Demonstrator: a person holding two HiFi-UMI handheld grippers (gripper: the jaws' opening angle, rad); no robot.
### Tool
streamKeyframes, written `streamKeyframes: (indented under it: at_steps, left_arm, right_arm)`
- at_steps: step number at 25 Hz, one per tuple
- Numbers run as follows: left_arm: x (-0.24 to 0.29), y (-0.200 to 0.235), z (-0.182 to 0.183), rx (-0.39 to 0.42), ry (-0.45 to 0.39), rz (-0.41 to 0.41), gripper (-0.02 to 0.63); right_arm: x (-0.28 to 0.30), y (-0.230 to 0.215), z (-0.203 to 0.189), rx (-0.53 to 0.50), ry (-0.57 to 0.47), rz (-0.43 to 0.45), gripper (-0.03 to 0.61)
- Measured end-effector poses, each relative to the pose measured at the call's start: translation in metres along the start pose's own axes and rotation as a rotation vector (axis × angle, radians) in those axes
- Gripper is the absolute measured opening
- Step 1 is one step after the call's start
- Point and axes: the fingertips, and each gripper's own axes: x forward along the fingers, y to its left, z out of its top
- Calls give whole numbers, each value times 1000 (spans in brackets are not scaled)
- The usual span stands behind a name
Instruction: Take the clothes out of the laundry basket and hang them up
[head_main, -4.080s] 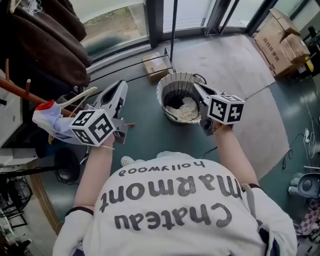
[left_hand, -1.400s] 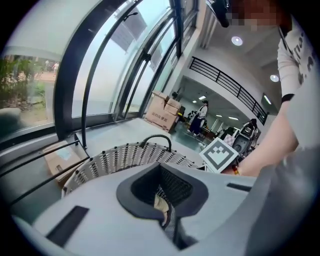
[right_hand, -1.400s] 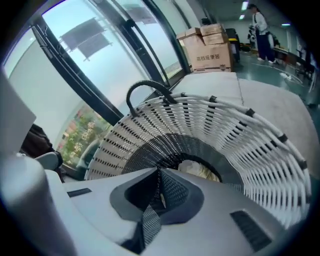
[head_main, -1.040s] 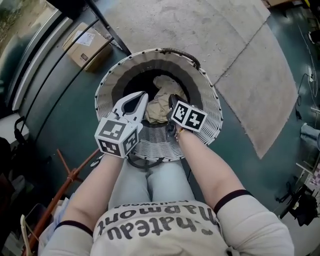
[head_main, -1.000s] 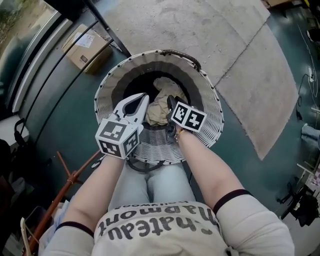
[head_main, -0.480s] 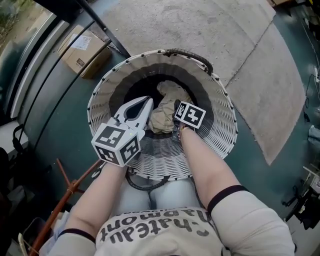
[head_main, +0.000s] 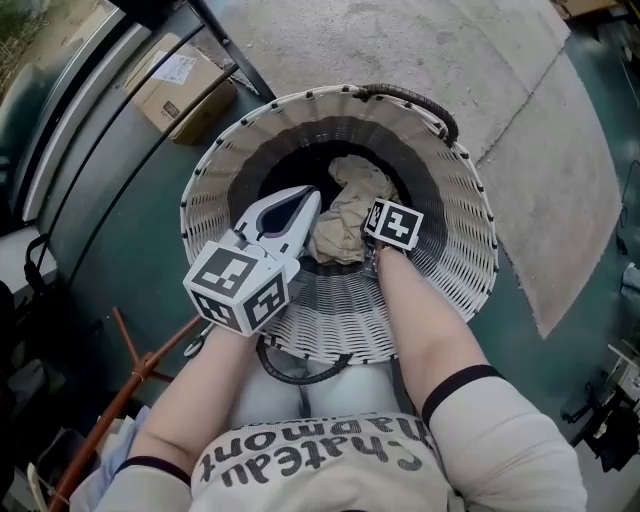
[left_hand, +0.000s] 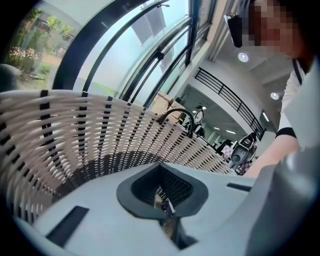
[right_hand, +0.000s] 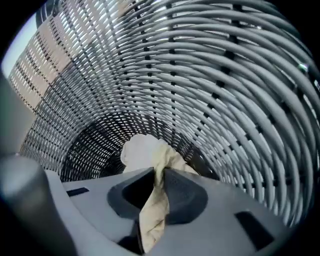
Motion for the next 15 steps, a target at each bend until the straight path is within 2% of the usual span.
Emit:
streamKeyframes:
  at_steps: [3,10,15]
  left_arm:
    - [-7,-3,13,-16,-44,16,9]
    - [-51,-42,55,-45,-72,77,9]
    - [-86,-71,80,-81,-67,108,9]
  right_arm:
    - [-13,2,2,-17,23,5,46]
    - [-111,16,1,-47,67,43,40]
    - [-183,45,7,-122,61,128,38]
